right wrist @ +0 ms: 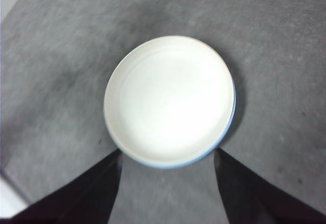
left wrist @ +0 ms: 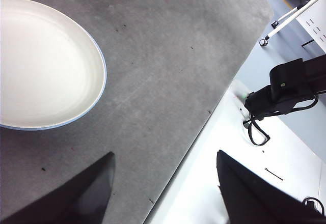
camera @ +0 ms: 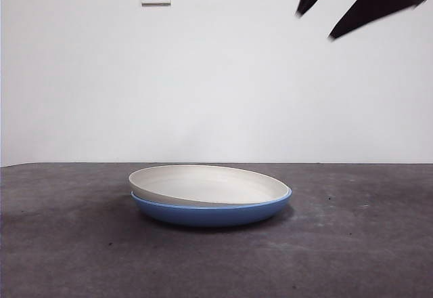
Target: Pick up the white plate, put it on the blue plate, put it on desk
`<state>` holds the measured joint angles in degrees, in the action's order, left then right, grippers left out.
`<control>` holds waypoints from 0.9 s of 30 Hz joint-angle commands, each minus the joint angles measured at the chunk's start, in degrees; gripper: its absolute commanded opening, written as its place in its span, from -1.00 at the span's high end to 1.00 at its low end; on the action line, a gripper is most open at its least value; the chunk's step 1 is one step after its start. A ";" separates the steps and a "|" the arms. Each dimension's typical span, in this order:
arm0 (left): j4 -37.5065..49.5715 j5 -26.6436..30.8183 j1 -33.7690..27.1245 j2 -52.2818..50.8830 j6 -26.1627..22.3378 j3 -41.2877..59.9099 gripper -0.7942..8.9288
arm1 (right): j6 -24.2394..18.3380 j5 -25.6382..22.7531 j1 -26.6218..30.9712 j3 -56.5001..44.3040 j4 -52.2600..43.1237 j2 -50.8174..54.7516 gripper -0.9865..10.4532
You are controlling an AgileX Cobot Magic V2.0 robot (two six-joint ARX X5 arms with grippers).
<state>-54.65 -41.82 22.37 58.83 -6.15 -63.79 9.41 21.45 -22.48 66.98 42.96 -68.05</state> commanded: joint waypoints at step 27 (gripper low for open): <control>0.17 -0.24 0.24 0.39 -0.66 -0.39 0.20 | -6.51 8.63 -3.76 -11.63 13.44 21.35 0.33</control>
<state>-54.68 -41.82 22.37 58.83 -6.15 -63.79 3.75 29.87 -25.85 54.94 57.04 -46.37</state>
